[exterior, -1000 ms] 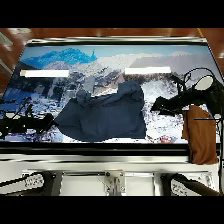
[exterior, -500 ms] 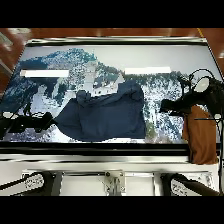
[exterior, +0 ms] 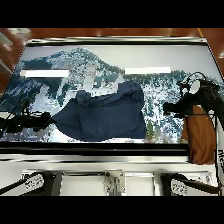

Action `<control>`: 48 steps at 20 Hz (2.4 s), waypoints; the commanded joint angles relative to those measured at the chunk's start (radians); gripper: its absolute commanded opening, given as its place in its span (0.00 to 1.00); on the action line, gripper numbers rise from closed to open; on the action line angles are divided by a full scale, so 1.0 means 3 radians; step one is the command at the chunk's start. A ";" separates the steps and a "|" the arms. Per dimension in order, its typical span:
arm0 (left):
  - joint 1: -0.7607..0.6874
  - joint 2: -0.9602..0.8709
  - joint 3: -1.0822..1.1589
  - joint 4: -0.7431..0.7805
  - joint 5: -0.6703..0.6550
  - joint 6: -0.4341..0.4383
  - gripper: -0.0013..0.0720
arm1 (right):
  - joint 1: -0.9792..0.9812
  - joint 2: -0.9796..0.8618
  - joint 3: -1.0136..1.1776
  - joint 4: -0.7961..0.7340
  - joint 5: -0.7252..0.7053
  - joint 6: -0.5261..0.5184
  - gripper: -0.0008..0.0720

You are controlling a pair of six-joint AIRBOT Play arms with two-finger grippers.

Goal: Fold the shirts.

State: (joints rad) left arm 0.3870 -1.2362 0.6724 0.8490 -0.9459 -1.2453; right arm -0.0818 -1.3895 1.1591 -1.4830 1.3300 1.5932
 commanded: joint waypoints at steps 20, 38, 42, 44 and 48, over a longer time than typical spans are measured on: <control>0.0000 0.0014 0.0003 0.0048 -0.0113 0.0025 0.07 | -0.0284 -0.0234 -0.0921 0.1434 -0.0462 -0.0713 0.81; 0.0003 0.0289 0.0090 0.0051 -0.0167 0.0112 0.07 | 0.0546 -0.0304 -0.0858 0.1859 -0.0533 -0.0912 0.11; -0.0003 0.0886 0.0519 0.0047 -0.0167 0.0112 0.07 | 0.0547 0.0408 -0.0416 0.1825 -0.0690 -0.1181 0.11; -0.0004 0.1272 0.0839 0.0031 -0.0164 0.0111 0.07 | 0.0547 0.0833 -0.0033 0.1750 -0.0871 -0.1197 0.11; -0.0004 0.2082 0.1548 -0.0017 0.0104 0.0092 0.07 | 0.0547 0.1507 0.0779 0.1733 -0.1333 -0.1200 0.11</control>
State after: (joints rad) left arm 0.3859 -0.7700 1.0016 0.8547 -0.9806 -1.2144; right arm 0.0814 -1.0756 1.2392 -0.9565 1.0359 1.2449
